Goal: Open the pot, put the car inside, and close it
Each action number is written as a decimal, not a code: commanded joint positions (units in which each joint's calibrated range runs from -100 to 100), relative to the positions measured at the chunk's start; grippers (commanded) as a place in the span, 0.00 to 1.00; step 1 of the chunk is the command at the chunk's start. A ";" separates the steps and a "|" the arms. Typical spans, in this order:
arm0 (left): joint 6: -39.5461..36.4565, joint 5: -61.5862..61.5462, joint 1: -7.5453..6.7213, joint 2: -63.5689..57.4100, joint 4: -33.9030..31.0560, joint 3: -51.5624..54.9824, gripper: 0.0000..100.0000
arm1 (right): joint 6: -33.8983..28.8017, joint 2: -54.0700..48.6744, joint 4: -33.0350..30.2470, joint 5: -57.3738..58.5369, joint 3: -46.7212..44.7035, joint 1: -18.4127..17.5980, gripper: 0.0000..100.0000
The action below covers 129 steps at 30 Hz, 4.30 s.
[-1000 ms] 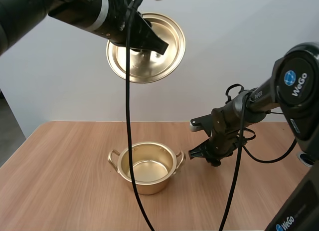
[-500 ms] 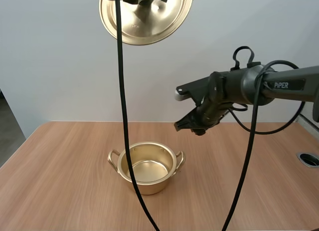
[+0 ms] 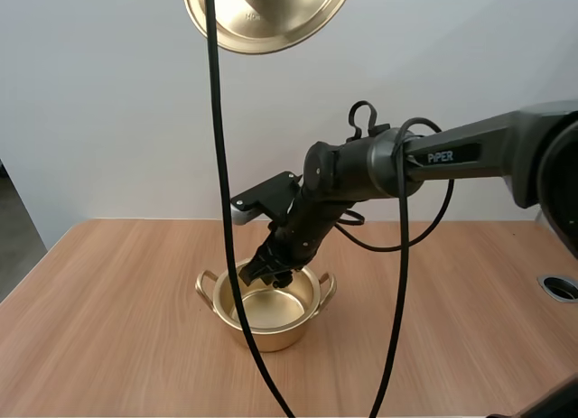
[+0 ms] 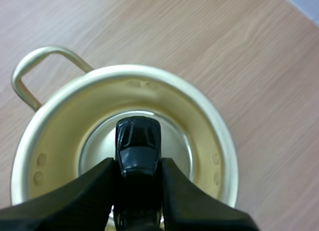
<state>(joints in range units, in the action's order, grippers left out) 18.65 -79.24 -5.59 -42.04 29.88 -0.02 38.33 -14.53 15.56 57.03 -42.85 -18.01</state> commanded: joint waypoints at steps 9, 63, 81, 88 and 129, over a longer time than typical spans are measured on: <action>0.04 -2.43 0.02 -0.05 -0.71 -0.03 0.00 | -0.14 1.90 0.15 -0.14 0.00 0.00 0.95; 6.73 4.43 -0.14 17.43 -4.91 46.70 0.00 | -0.11 -19.08 4.71 -5.59 0.34 26.38 0.00; 9.39 7.21 -0.16 26.24 -2.65 46.70 0.00 | 0.78 -19.08 4.71 -5.59 0.37 26.38 0.00; 9.39 8.53 -0.16 26.66 -2.65 46.70 0.49 | 0.98 -19.08 4.71 -5.42 0.37 26.38 0.00; -20.65 55.65 -0.16 -32.08 -29.39 62.43 0.00 | 3.27 -53.99 10.43 -1.46 -6.73 22.64 0.00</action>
<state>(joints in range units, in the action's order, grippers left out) 5.05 -39.77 -5.74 -65.34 13.04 52.71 44.24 -63.80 30.78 56.14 -48.89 4.64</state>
